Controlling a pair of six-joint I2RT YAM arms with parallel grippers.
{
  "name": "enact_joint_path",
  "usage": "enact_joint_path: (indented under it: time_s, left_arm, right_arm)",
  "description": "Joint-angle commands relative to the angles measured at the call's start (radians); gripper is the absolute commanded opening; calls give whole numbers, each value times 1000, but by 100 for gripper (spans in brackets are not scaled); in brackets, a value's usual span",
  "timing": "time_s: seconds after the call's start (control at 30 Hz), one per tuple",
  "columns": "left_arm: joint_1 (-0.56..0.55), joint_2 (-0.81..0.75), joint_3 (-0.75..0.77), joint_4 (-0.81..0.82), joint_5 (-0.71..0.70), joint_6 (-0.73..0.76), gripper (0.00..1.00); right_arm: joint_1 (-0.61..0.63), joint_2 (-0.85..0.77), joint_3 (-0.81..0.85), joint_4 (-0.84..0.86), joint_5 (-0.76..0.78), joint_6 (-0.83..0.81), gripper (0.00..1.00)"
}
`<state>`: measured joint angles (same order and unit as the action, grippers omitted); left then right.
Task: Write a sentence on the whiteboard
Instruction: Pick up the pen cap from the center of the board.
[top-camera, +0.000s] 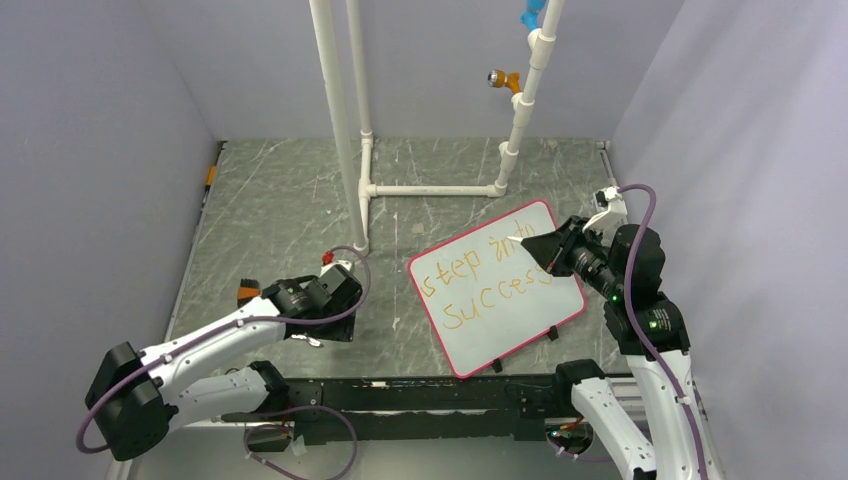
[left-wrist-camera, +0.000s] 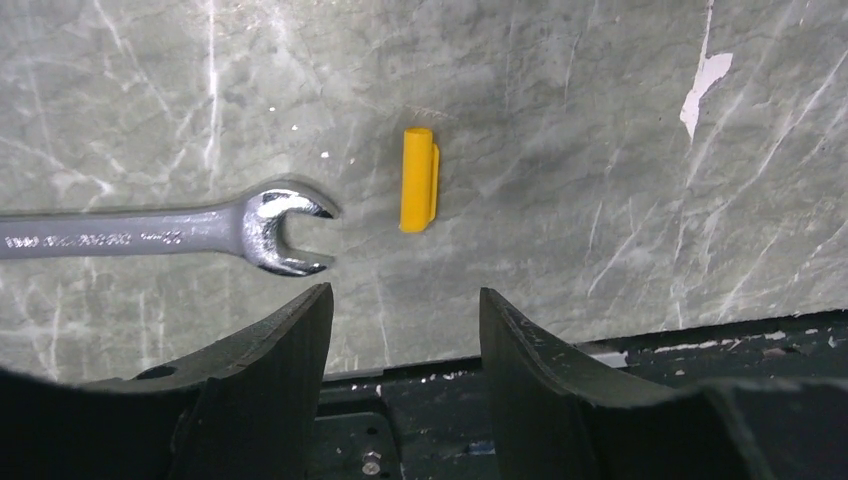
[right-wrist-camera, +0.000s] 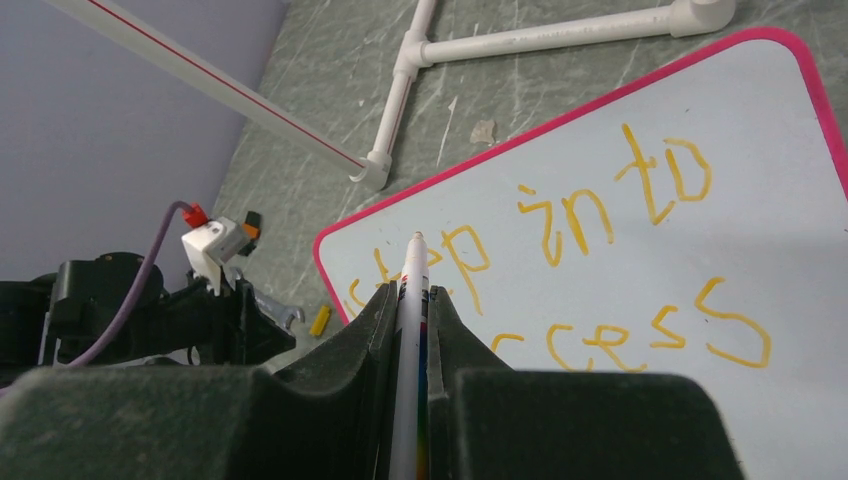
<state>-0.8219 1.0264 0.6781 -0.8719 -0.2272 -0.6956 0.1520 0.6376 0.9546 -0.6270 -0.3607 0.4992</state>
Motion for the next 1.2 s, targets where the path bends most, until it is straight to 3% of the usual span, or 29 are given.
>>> enact_joint_path:
  time_s: [0.0,0.73,1.1,1.17]
  left_arm:
    - [-3,30,-24,119,34,-26,59]
    - [3,225,-112,322,43,-28,44]
    - [9,252,-132,359,15,-43,23]
    - [11,261,-120,357,4,-34,13]
  right_arm:
    - [2,-3,33,40,-17,0,0]
    - [1,14,38,34,-8,-11,0]
    - [2,22,33,34,-10,-8,0]
    - [1,23,32,36,-13,-7,0]
